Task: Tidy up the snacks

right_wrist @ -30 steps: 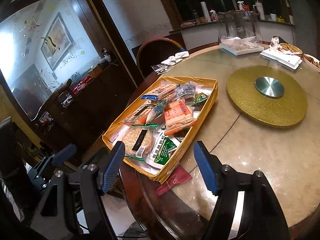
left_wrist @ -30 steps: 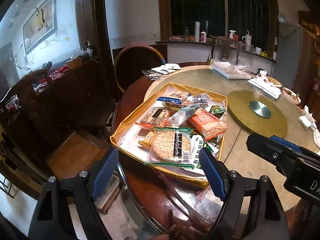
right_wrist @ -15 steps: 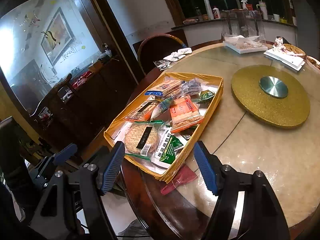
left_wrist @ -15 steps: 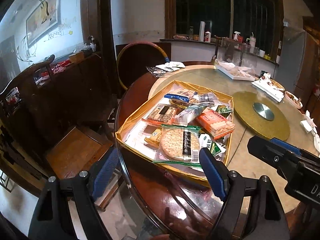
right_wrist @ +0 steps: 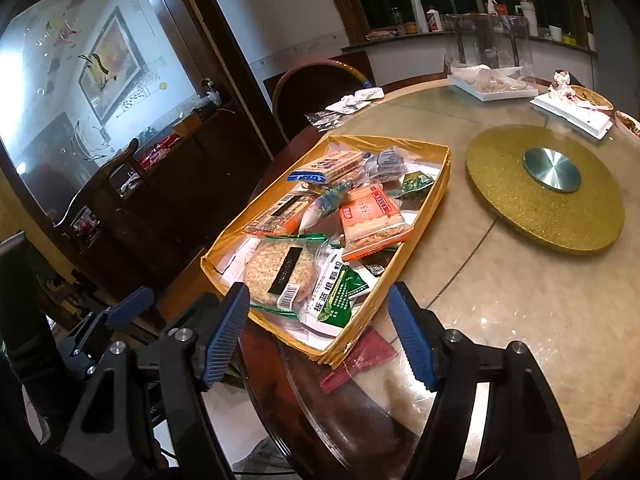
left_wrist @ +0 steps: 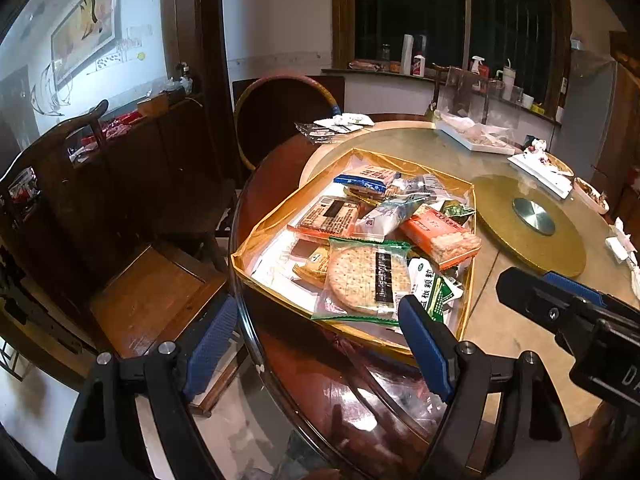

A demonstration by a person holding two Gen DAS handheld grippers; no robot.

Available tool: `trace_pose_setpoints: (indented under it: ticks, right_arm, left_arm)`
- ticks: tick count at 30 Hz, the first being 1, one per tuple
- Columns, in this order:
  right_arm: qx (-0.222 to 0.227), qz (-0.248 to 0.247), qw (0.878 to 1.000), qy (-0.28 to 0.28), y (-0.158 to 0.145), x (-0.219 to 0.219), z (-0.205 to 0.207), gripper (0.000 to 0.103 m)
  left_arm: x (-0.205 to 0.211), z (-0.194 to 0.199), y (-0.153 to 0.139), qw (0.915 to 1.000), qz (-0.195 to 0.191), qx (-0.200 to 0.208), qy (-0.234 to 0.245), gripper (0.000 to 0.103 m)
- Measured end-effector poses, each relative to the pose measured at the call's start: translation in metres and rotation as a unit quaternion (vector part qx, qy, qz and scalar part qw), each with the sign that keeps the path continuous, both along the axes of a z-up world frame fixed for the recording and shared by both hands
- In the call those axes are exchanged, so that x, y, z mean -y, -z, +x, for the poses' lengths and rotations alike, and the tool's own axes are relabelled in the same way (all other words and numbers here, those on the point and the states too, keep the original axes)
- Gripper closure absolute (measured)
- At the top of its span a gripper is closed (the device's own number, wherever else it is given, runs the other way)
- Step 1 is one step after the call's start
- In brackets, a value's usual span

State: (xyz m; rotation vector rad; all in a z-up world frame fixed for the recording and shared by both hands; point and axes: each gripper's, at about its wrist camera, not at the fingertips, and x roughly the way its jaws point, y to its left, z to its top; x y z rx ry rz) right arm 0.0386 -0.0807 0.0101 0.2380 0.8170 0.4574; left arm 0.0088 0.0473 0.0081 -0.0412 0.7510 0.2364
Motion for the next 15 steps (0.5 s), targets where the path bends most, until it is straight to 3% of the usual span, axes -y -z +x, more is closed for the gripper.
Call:
trace_pose_setpoints:
  ticks: [15]
  right_arm:
    - [0.013, -0.025, 1.0, 0.008, 0.0017, -0.006, -0.0001, 0.031]
  left_arm:
    - [-0.0037, 0.003, 0.0041, 1.0, 0.0, -0.009, 0.001, 0.02]
